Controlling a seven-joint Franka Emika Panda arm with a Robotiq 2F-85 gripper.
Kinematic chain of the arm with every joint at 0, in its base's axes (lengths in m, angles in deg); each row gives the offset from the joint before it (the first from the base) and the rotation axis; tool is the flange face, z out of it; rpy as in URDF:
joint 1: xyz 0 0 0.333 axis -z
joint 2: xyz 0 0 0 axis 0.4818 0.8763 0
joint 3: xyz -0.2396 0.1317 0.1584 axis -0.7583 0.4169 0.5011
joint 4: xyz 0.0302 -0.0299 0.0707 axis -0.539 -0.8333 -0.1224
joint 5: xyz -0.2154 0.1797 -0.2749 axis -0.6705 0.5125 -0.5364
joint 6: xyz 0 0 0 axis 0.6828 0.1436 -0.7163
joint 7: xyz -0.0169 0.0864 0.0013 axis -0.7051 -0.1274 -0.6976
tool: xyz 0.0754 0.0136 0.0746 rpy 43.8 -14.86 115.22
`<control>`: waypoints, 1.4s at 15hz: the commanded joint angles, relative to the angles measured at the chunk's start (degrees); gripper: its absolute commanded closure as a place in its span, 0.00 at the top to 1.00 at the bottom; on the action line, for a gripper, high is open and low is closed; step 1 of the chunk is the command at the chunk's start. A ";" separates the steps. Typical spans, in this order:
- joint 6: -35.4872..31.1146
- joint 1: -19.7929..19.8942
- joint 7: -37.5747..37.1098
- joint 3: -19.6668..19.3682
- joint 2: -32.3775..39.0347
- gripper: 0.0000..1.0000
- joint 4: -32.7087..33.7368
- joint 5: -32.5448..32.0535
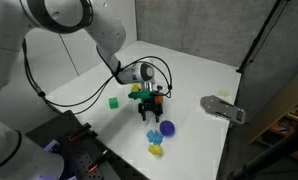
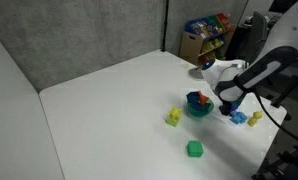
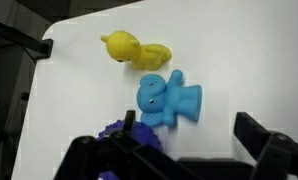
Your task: Pick up the light blue toy from the green bowl and put it on the table
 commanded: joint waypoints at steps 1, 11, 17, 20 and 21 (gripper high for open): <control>-0.83 0.52 0.24 1.92 -6.57 1.00 -3.88 0.33; -0.79 6.80 9.31 9.75 -20.24 1.00 -7.18 17.98; -3.56 8.56 11.37 10.09 -33.43 1.00 -15.47 23.56; -7.34 8.25 9.97 10.07 -40.39 1.00 -21.29 23.64; -8.59 8.13 9.57 10.20 -42.63 1.00 -22.95 23.66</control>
